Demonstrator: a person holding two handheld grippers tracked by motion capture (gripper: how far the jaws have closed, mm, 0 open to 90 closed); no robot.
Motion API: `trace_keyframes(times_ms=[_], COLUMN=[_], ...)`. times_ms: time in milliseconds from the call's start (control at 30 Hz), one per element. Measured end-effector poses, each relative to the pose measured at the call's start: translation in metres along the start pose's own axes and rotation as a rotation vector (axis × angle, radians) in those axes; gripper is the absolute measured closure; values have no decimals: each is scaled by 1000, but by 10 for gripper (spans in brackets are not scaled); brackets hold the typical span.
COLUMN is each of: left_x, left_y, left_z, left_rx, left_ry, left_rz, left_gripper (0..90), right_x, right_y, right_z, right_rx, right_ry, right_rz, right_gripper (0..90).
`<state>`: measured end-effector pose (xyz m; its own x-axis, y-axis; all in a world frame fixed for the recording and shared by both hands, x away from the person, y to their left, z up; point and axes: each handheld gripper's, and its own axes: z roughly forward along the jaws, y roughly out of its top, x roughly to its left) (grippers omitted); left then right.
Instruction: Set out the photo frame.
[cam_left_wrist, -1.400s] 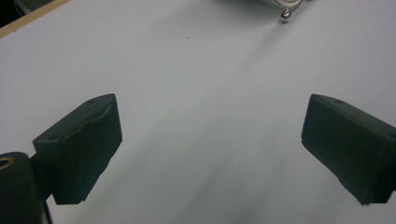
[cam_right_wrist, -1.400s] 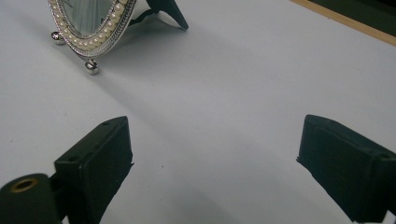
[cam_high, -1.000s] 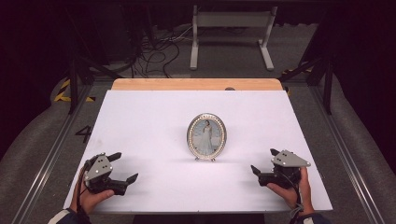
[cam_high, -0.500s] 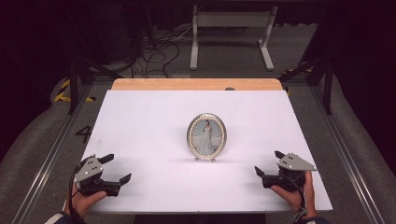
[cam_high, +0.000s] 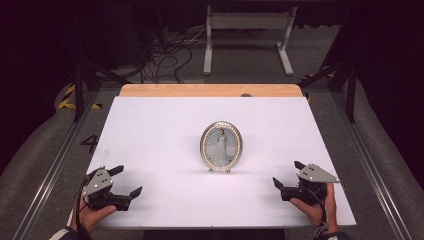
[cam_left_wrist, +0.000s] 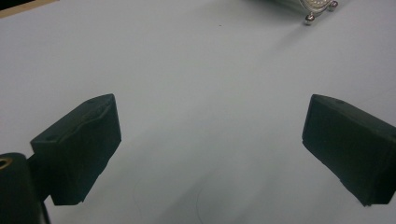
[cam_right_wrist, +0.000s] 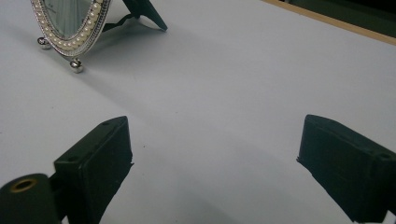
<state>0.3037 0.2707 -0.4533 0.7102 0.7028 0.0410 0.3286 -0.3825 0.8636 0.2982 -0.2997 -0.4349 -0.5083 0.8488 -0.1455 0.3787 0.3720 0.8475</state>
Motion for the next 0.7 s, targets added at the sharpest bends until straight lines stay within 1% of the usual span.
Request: trace_keyframes(times_ms=[100, 200, 300, 467, 700], left_x=[0, 0, 0, 0, 1], left_y=[0, 0, -1, -2, -4], left_z=[1, 0, 0, -1, -2], left_rx=[5, 5, 9, 5, 15], left_ry=[-2, 3, 5, 10, 13], left_rz=[2, 6, 0, -4, -7], left_gripper=[51, 51, 52, 52, 53], right_x=[0, 1, 2, 2, 2], right_y=[-1, -1, -1, 0, 1], right_z=[1, 2, 4, 7, 12], right_rx=[1, -4, 1, 2, 7], right_ry=[3, 24, 26, 31, 31], right_rz=[5, 2, -5, -2, 4], right_gripper=[96, 94, 94, 94, 94])
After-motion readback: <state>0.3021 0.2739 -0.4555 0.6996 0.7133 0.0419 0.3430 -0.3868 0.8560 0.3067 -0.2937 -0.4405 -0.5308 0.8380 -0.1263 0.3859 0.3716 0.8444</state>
